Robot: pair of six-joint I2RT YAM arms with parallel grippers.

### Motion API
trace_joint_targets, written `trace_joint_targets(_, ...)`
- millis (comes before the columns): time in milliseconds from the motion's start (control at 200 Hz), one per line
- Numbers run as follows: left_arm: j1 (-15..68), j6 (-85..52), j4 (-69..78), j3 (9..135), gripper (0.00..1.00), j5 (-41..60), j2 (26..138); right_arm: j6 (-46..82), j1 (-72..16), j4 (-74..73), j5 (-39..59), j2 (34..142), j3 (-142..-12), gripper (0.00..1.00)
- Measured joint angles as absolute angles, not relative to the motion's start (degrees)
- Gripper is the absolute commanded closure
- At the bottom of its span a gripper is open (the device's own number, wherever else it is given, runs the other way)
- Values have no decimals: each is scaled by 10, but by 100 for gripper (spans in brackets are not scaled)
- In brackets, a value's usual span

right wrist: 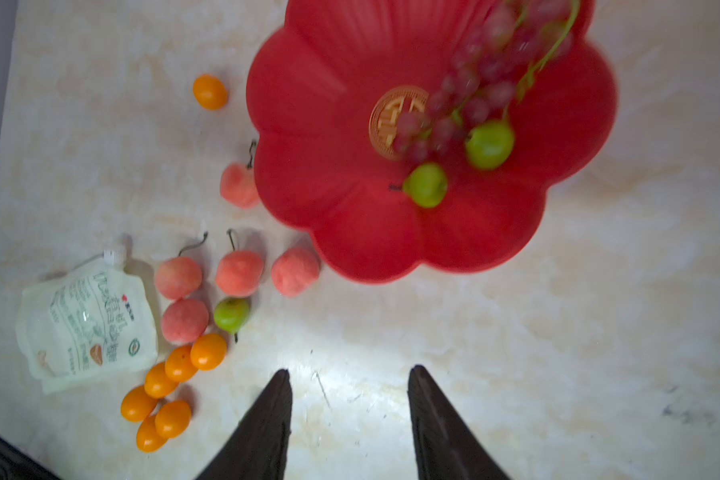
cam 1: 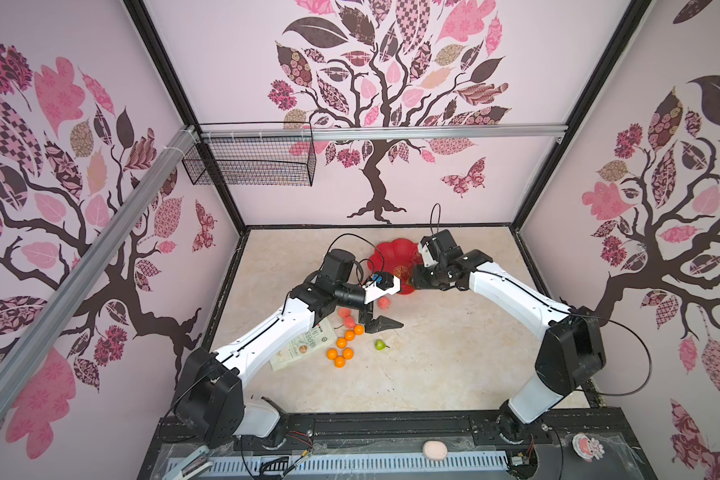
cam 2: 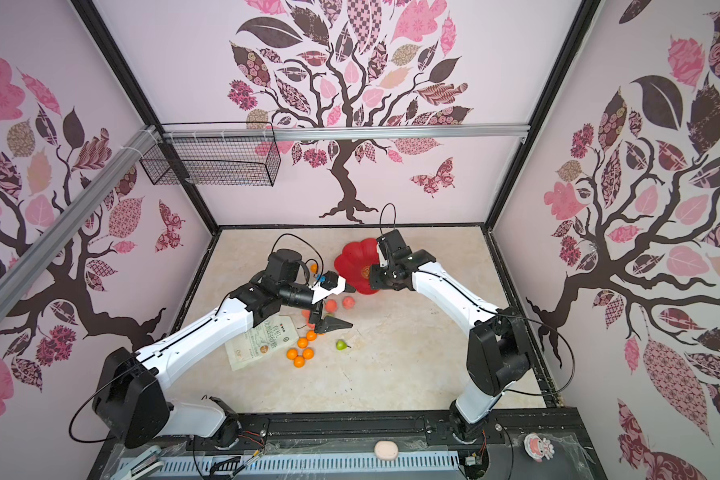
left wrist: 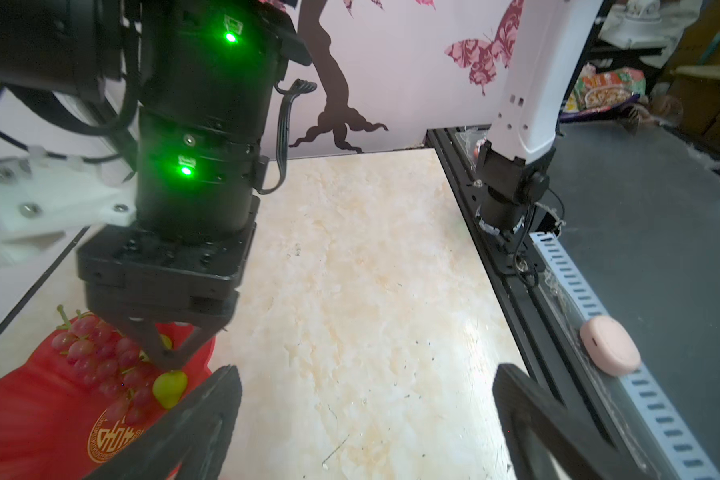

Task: Place and organize the fake fruits in the fruit bowl
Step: 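Move the right gripper back toward a small green pear near the kumquats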

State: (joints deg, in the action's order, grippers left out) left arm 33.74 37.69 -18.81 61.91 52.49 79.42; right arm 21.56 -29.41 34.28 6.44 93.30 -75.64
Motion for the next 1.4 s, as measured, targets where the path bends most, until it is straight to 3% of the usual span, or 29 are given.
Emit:
trace_joint_targets(560,314,557,-468,626,2,399,802,331,-413,278,153,903,-596,52)
trace_joint_targets(855,277,576,-509,627,2,371,804,343,-463,264,179,933,-606,52)
trace_joint_targets(1400,233,592,-514,627,2,360,788,325,-479,286,154,1032,-694,52)
